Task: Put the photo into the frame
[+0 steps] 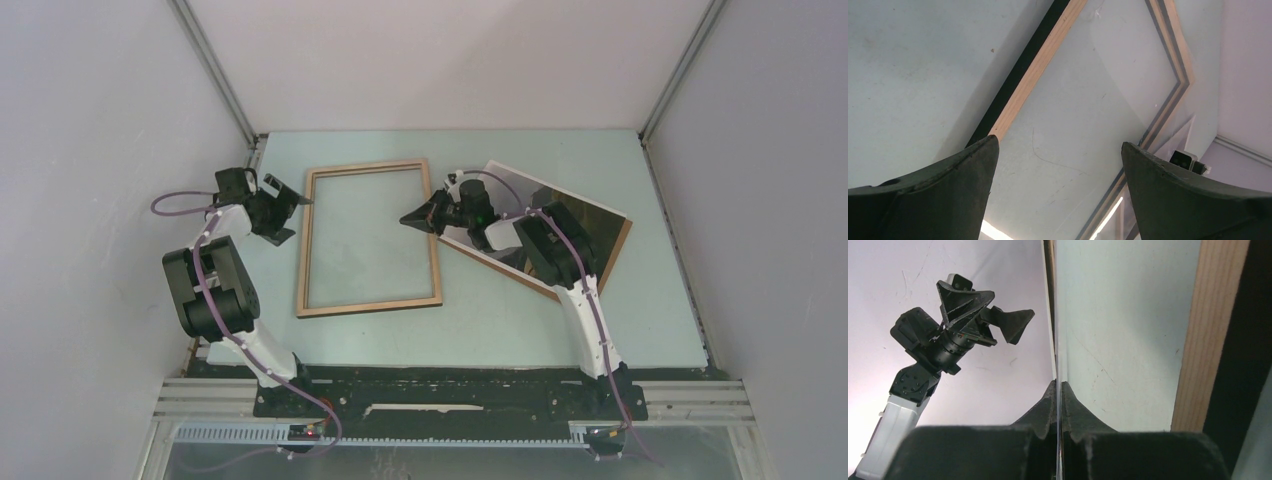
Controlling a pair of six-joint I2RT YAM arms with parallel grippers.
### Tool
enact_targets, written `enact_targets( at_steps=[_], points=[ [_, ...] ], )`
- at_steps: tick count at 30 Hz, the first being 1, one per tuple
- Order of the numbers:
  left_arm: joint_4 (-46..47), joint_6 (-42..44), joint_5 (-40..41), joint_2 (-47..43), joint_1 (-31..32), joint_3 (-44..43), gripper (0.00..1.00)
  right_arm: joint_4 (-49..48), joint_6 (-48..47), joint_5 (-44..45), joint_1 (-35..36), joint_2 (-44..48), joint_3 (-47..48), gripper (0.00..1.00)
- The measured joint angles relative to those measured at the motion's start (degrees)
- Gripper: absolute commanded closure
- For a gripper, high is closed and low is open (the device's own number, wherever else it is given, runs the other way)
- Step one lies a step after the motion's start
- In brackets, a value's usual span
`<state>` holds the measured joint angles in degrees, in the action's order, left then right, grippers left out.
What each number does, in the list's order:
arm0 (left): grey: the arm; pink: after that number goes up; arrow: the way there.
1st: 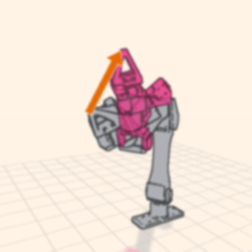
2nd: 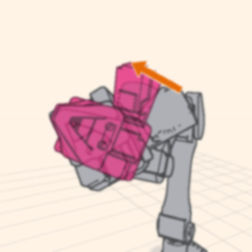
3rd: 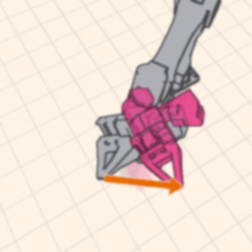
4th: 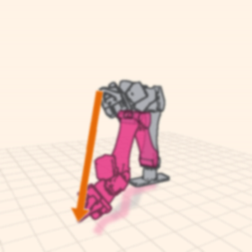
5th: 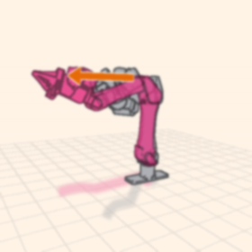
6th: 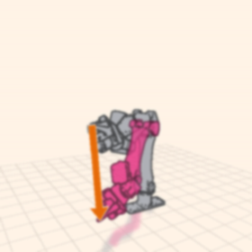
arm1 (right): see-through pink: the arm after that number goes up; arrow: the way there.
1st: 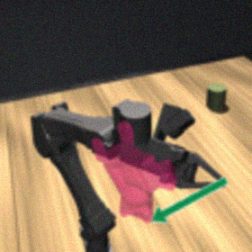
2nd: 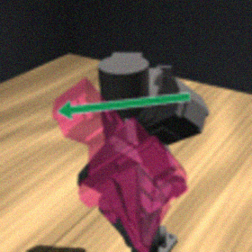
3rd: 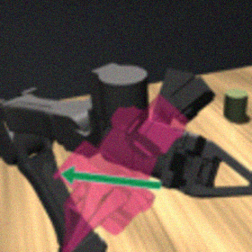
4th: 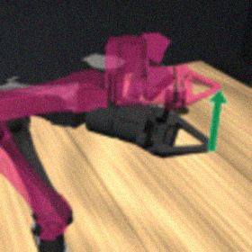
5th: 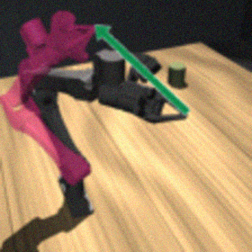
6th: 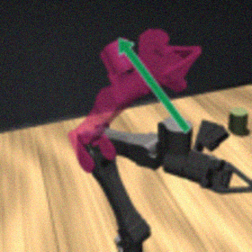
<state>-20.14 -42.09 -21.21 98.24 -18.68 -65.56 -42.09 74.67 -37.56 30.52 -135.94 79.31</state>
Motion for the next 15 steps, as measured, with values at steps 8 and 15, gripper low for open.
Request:
enact_targets(
  at_steps=[8,15],
  points=[
    [0.0,0.0,0.0,0.0,0.0,0.0,0.00,0.8,0.1,0.3,0.3,0.0,0.0,1.00],
    [0.0,0.0,0.0,0.0,0.0,0.0,0.00,0.0,1.6,-1.5,0.2,-0.2,0.4,1.00]
  ],
)
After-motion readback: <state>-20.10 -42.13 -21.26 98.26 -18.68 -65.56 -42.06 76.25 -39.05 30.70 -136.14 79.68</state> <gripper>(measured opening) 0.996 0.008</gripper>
